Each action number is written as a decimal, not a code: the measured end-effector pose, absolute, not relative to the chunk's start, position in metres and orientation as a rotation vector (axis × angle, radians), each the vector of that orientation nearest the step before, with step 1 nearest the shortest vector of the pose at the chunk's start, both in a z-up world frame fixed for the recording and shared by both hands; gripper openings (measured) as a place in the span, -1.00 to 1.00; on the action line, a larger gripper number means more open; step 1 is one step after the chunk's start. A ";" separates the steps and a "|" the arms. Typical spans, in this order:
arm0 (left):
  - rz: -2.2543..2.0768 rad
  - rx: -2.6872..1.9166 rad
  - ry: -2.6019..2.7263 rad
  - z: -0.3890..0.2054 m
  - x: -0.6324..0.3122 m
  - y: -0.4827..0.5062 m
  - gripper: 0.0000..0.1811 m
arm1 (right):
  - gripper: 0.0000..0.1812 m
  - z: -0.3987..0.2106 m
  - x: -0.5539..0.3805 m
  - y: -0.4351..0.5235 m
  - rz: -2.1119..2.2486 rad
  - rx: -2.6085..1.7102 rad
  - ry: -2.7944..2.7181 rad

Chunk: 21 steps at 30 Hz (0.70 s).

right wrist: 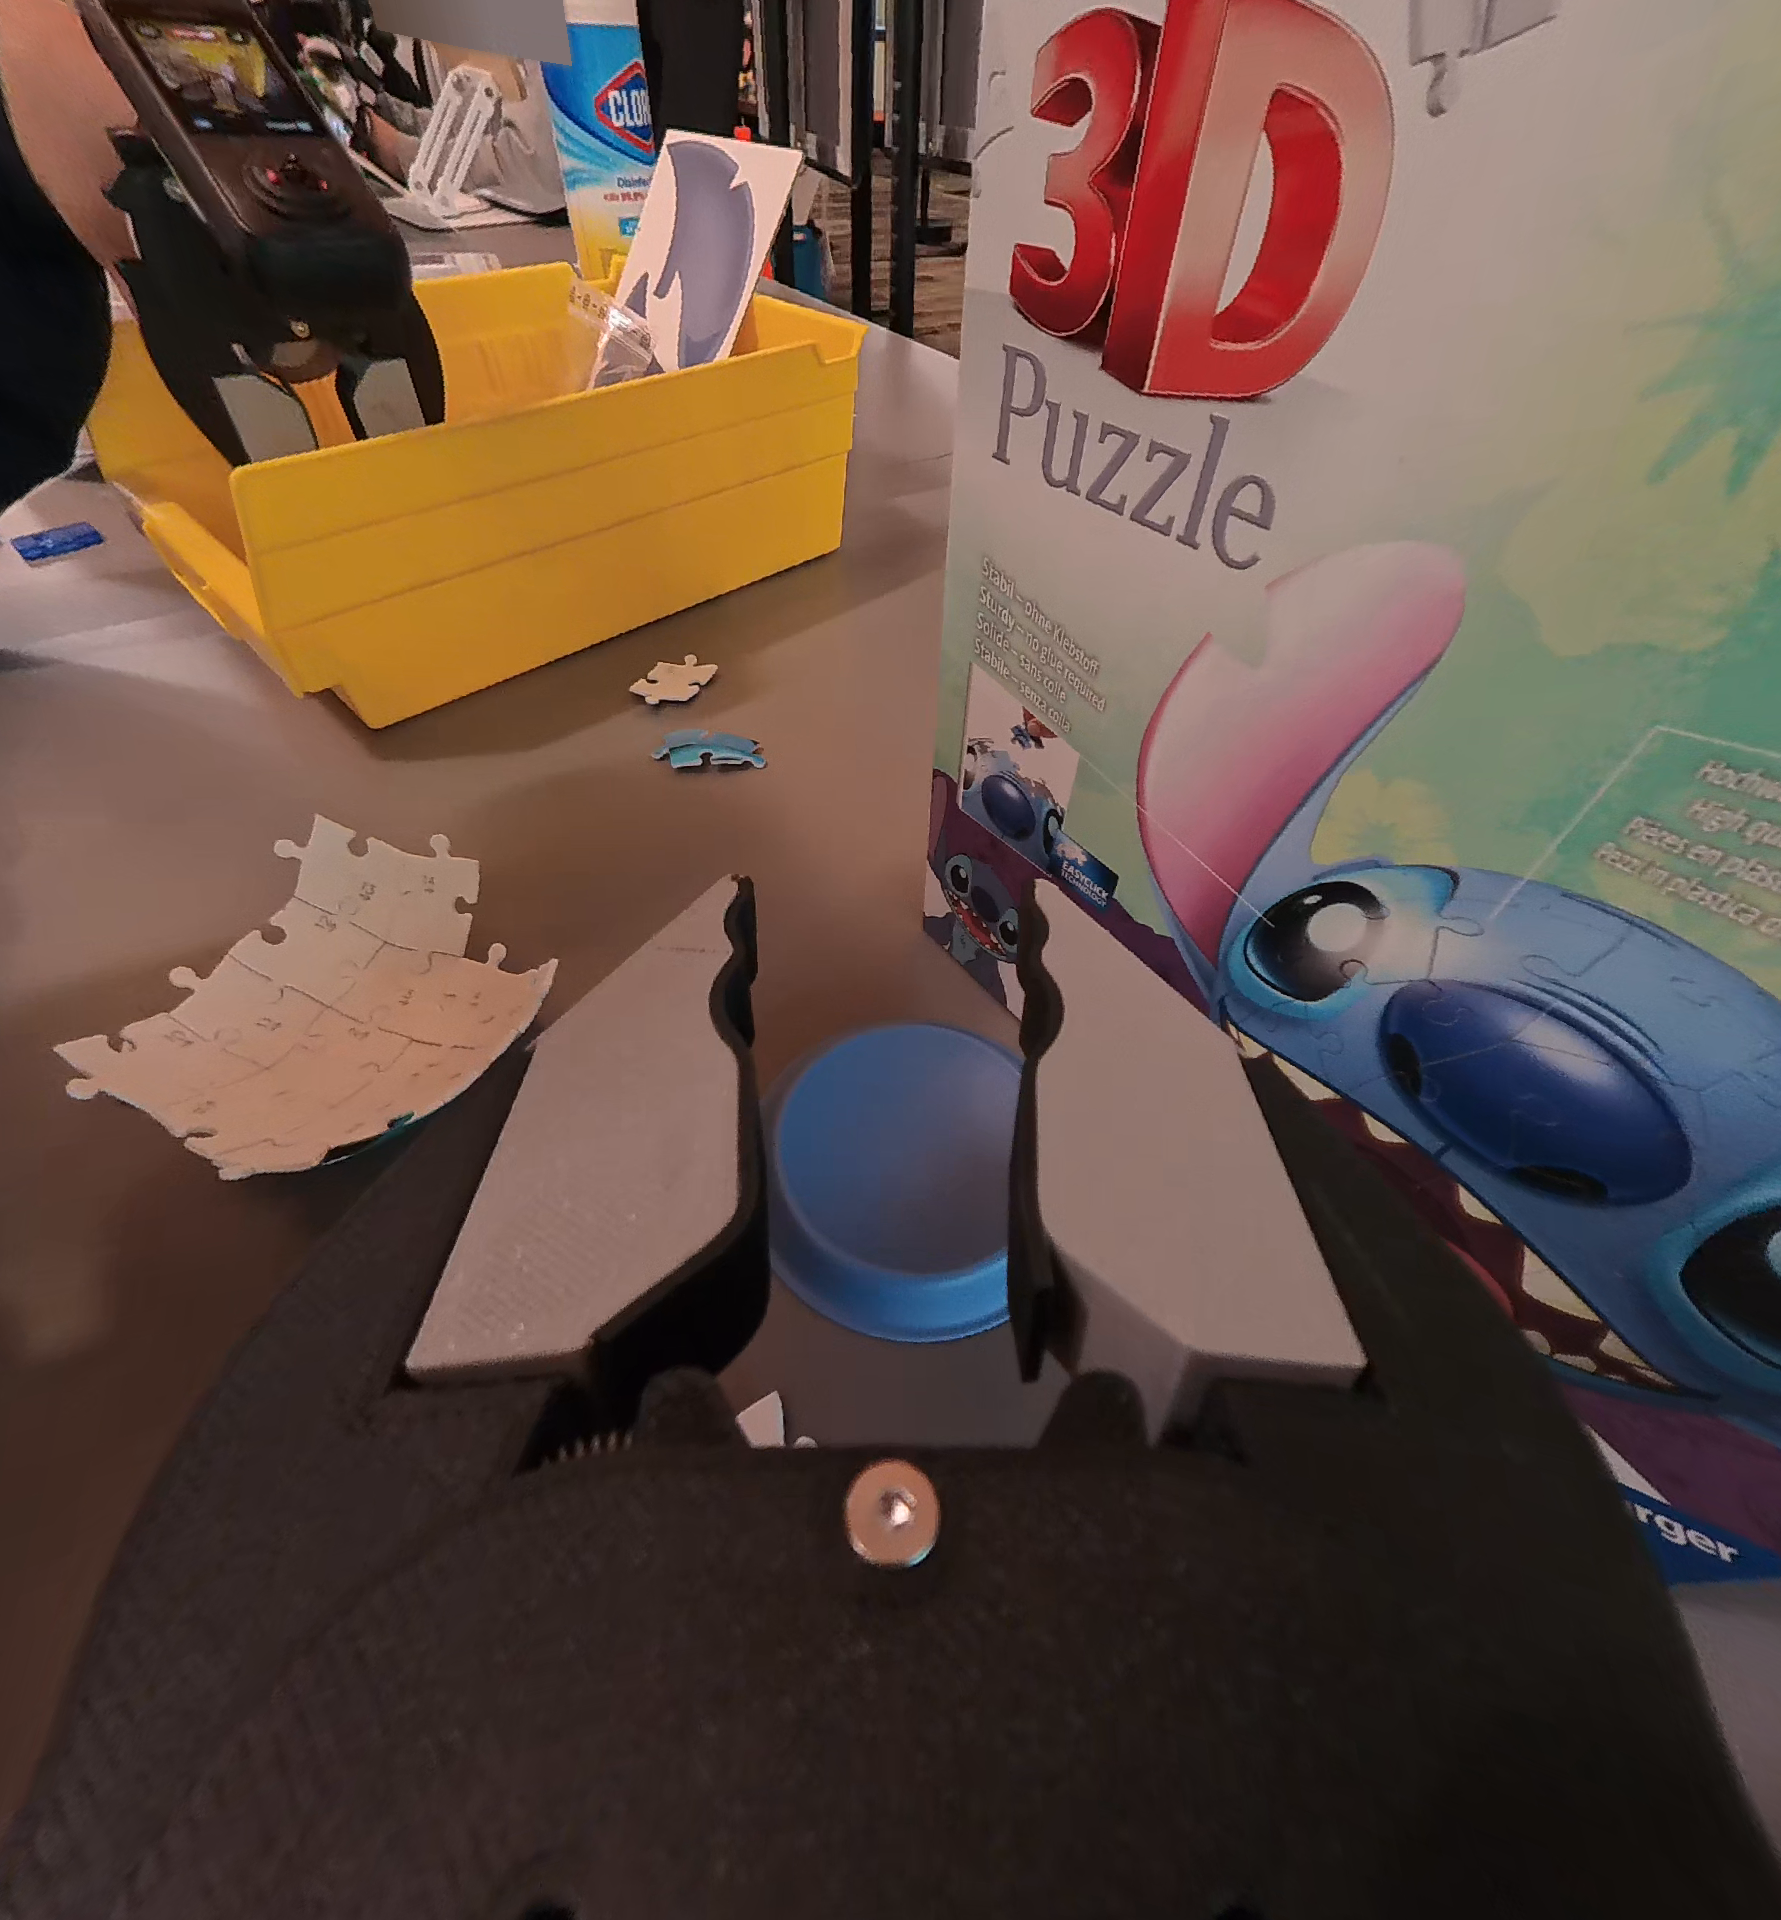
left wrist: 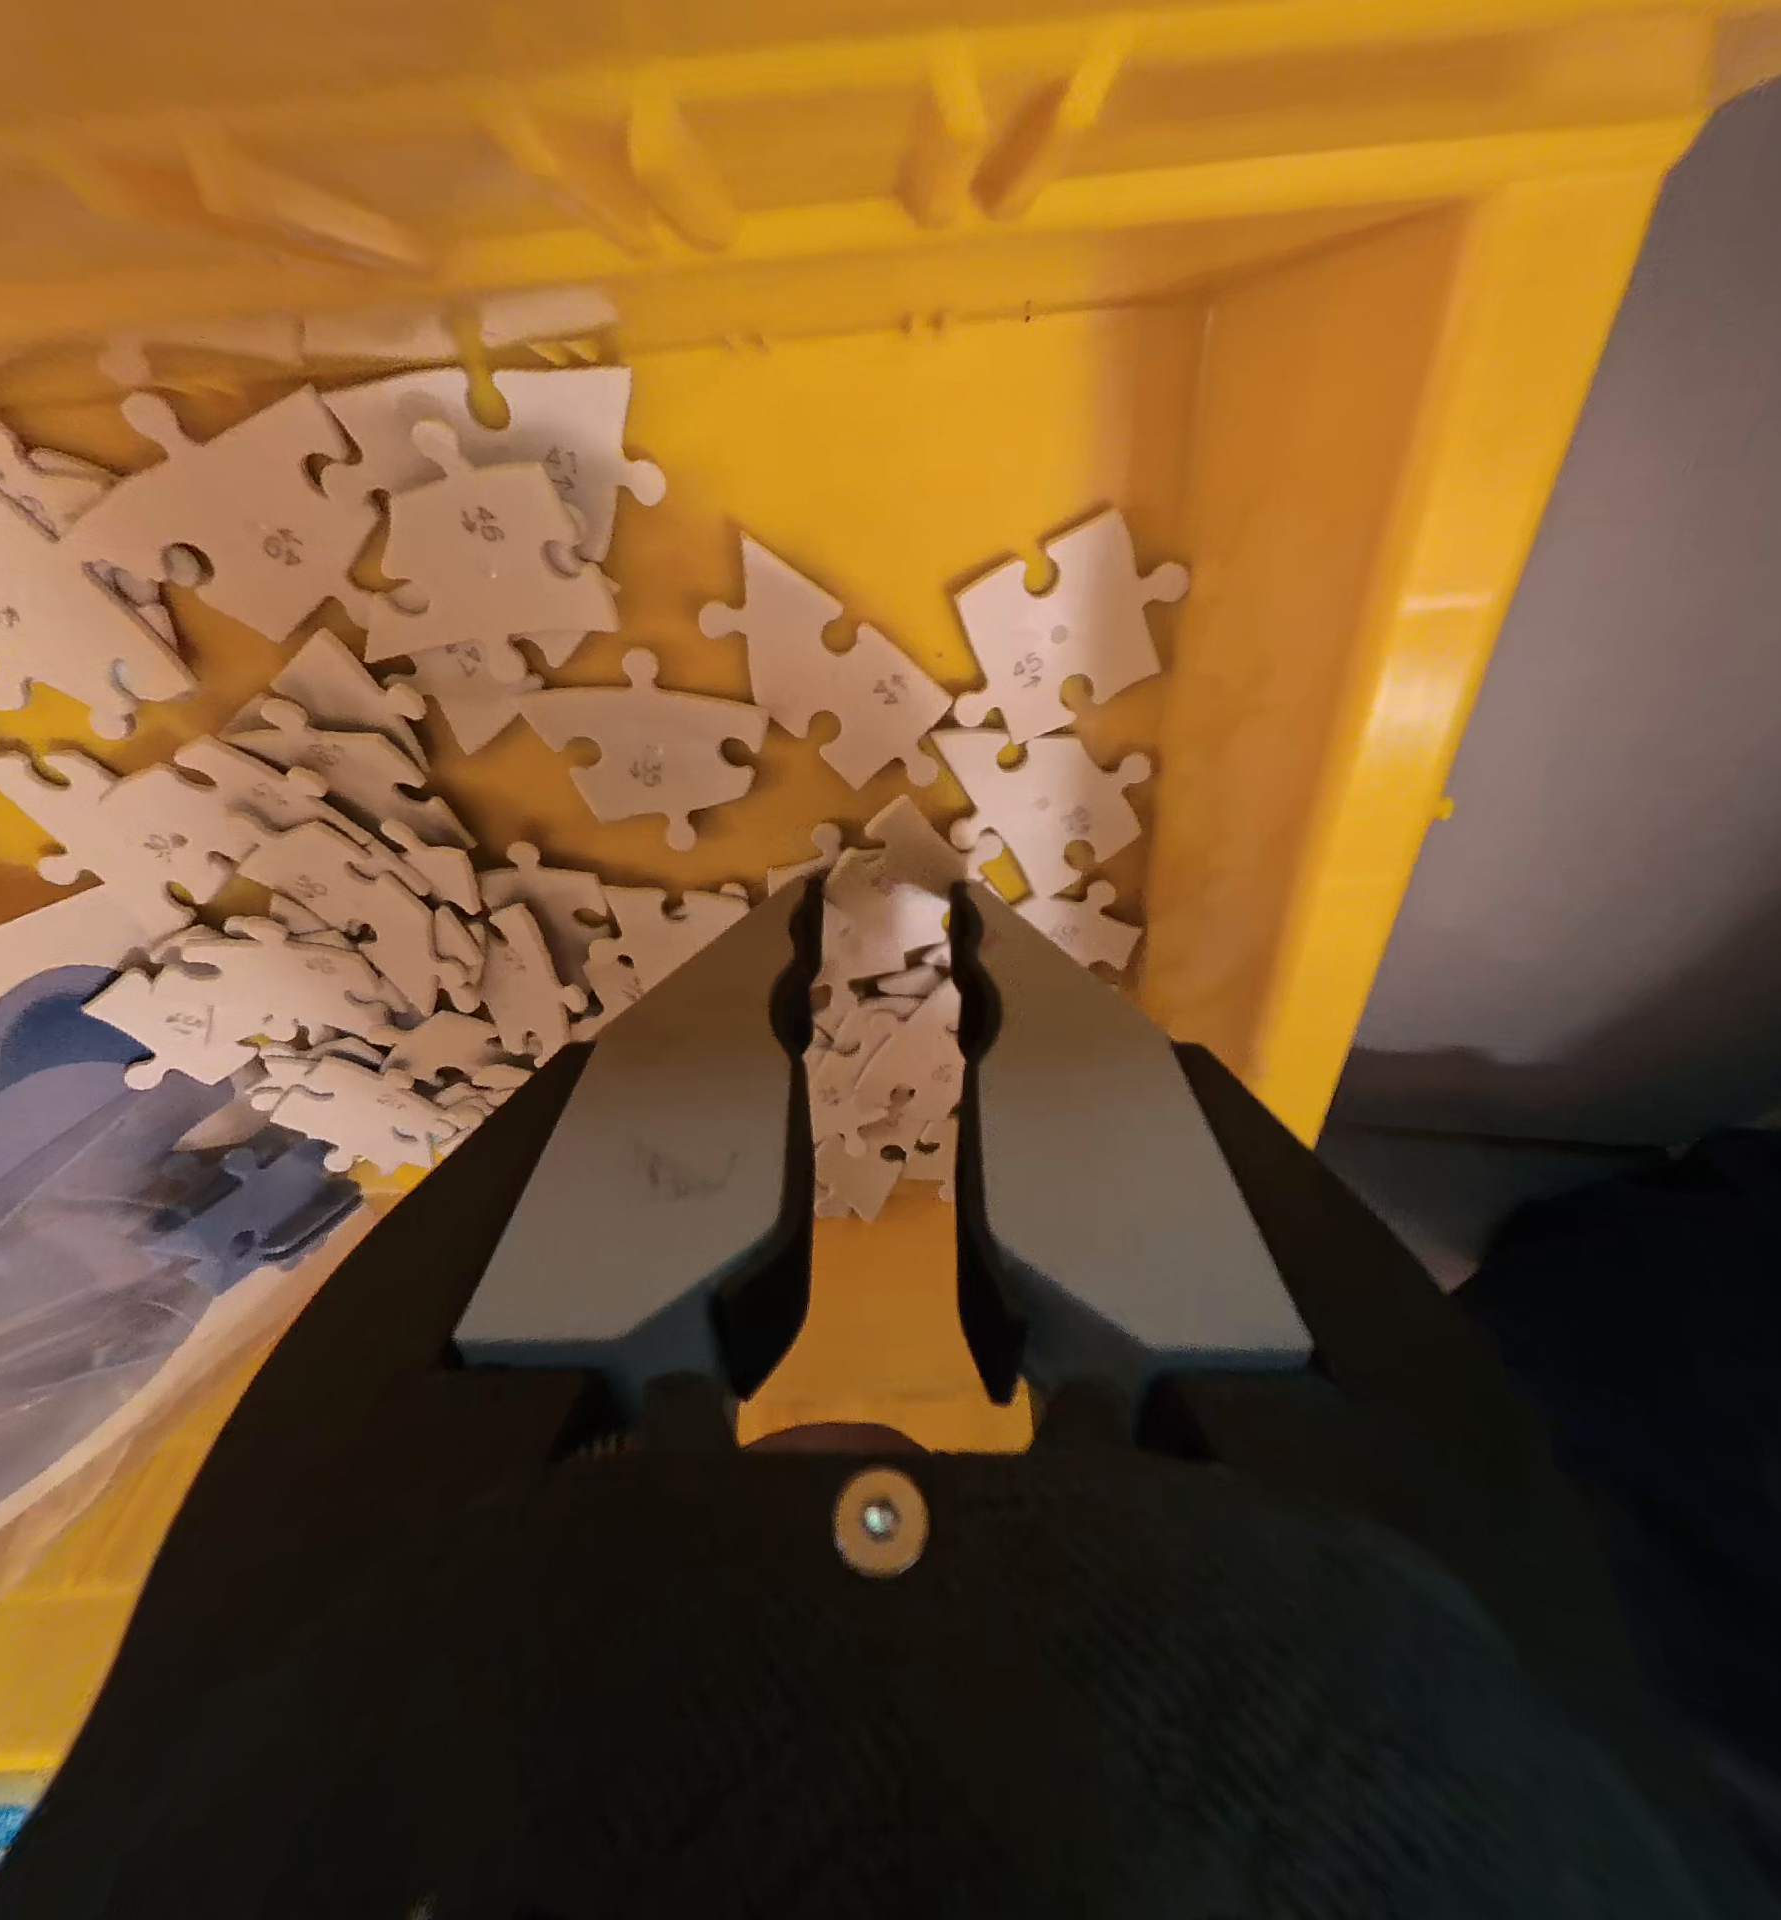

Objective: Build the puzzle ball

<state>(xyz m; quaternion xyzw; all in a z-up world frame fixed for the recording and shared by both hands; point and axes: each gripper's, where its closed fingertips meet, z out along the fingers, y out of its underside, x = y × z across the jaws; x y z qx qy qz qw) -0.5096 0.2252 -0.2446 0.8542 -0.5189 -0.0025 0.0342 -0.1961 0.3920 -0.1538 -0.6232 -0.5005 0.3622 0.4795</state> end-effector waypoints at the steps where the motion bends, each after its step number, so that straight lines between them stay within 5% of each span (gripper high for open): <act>1: -0.001 2.630 -1.589 -0.245 -0.509 0.226 -0.77 | -0.48 -0.154 -0.196 0.392 0.882 -1.521 -1.222; 21: -0.052 2.819 -1.804 -0.190 -0.513 0.239 -1.00 | -0.48 -0.155 -0.195 0.394 0.869 -1.529 -1.222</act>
